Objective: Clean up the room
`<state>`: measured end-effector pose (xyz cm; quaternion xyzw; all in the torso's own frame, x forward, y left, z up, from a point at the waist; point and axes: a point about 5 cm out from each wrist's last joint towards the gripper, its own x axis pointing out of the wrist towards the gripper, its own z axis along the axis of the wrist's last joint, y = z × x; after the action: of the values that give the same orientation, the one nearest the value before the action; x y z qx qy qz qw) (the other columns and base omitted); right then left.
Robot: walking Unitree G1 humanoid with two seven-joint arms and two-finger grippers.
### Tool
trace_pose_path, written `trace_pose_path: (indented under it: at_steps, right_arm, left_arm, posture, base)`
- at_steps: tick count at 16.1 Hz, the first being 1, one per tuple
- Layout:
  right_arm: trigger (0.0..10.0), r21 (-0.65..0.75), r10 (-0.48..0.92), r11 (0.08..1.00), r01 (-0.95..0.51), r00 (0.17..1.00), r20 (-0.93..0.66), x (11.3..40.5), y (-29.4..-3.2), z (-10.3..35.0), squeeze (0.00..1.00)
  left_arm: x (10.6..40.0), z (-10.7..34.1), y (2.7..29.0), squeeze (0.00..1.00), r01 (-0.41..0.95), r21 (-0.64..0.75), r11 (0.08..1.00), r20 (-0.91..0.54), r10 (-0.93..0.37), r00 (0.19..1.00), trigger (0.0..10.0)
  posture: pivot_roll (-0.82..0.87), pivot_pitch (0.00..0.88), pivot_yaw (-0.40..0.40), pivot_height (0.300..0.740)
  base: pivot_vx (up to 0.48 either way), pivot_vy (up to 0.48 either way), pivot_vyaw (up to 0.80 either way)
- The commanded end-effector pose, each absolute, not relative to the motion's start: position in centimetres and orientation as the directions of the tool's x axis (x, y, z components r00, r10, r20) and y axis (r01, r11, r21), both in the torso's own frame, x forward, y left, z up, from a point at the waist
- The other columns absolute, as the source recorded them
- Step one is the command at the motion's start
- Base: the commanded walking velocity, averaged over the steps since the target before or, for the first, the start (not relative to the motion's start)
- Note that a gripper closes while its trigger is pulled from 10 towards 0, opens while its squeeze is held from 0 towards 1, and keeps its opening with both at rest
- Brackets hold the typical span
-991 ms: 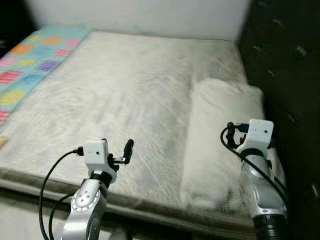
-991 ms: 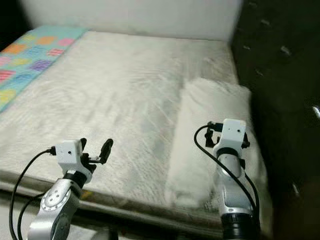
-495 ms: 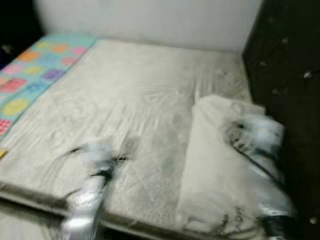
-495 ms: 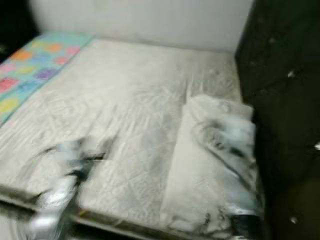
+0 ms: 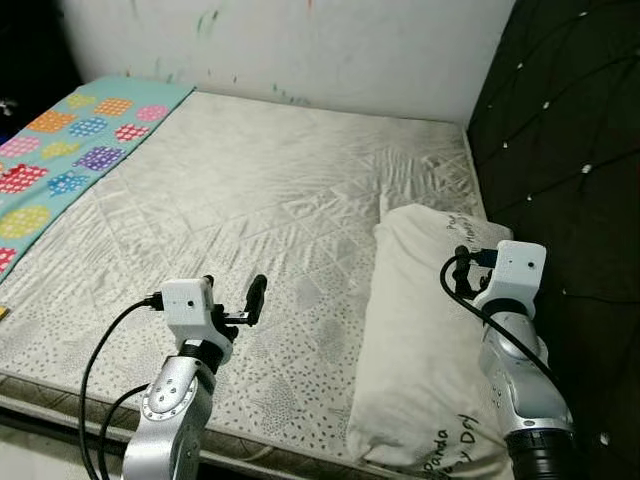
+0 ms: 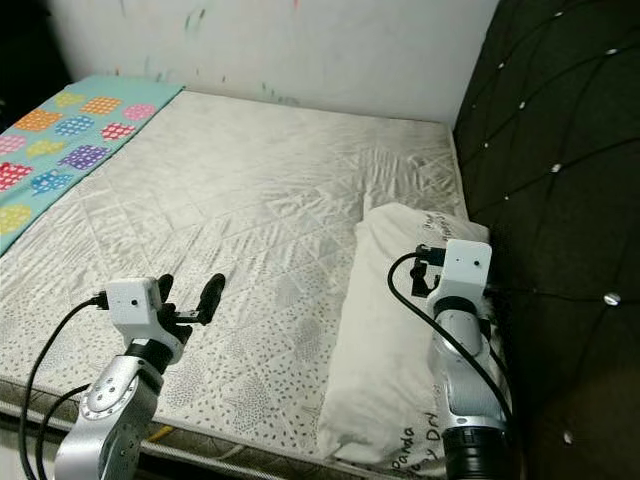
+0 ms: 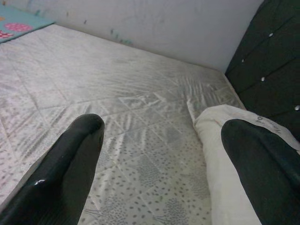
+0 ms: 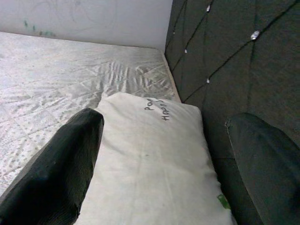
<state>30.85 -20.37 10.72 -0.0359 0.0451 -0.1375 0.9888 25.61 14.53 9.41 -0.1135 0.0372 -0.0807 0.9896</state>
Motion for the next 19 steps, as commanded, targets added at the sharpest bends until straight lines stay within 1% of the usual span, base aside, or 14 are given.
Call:
trace_pose_path:
  at_steps: [1, 2, 3, 5, 6, 8, 11, 16, 19]
  right_arm:
    - [10.0, -0.103, -0.278, 0.957, 0.27, 0.958, -0.067, 30.8, -20.5, 11.0, 0.0]
    - [10.0, -0.093, -0.258, 0.964, 0.251, 0.963, -0.073, 30.8, -20.2, 10.9, 0.0]
    - [10.0, -0.121, -0.22, 0.97, 0.213, 0.975, -0.045, 30.8, -19.8, 11.2, 0.0]
    - [10.0, -0.145, -0.201, 0.97, 0.197, 0.979, -0.015, 30.9, -19.3, 11.2, 0.0]
    - [10.0, -0.097, -0.195, 0.977, 0.189, 0.98, -0.048, 30.9, -19.0, 11.0, 0.0]
    - [10.0, -0.082, -0.152, 0.986, 0.148, 0.987, -0.043, 30.9, -18.5, 11.2, 0.0]
    - [10.0, -0.039, -0.157, 0.987, 0.155, 0.986, -0.054, 31.1, -18.7, 11.2, 0.0]
    - [10.0, -0.027, -0.146, 0.989, 0.145, 0.988, -0.049, 31.2, -18.6, 11.3, 0.0]
    - [10.0, -0.006, -0.137, 0.991, 0.137, 0.989, -0.052, 31.4, -18.0, 11.2, 0.0]
  left_arm:
    - [25.6, 9.3, 14.6, 0.0, 0.144, -0.237, 0.961, -0.067, -0.164, 0.984, 10.0]
    - [25.6, 9.3, 14.6, 0.0, 0.144, -0.238, 0.96, -0.067, -0.164, 0.984, 10.0]
    - [25.6, 9.3, 14.6, 0.0, 0.144, -0.238, 0.96, -0.068, -0.164, 0.984, 10.0]
    - [25.6, 9.2, 14.5, 0.0, 0.145, -0.242, 0.96, -0.07, -0.166, 0.984, 10.0]
    - [25.6, 9.2, 14.5, 0.0, 0.144, -0.242, 0.959, -0.07, -0.166, 0.984, 10.0]
    - [25.6, 9.2, 14.5, 0.0, 0.143, -0.24, 0.96, -0.073, -0.165, 0.984, 10.0]
    - [25.7, 9.1, 14.6, 0.0, 0.141, -0.23, 0.963, -0.073, -0.162, 0.984, 10.0]
    - [25.9, 9.2, 14.5, 0.0, 0.144, -0.221, 0.965, -0.068, -0.162, 0.984, 10.0]
    - [25.9, 9.1, 14.5, 0.0, 0.137, -0.221, 0.966, -0.068, -0.156, 0.985, 10.0]
  posture:
    - [-0.08, 0.0, -0.014, 0.74]
    - [-0.08, 0.0, -0.014, 0.74]
    - [-0.08, 0.0, -0.014, 0.74]
    - [-0.08, 0.0, -0.018, 0.74]
    - [-0.08, 0.0, -0.018, 0.74]
    - [-0.07, 0.0, -0.019, 0.74]
    - [-0.07, 0.0, -0.021, 0.74]
    - [-0.08, 0.0, -0.021, 0.74]
    - [-0.08, 0.0, -0.019, 0.74]
  base:
    - [0.0, 0.0, 0.0]
    - [0.0, 0.0, 0.0]
    - [0.0, 0.0, 0.0]
    - [0.0, 0.0, 0.0]
    - [0.0, 0.0, 0.0]
    - [0.0, 0.0, 0.0]
    - [0.0, 0.0, 0.0]
    - [0.0, 0.0, -0.08]
    - [0.0, 0.0, -0.6]
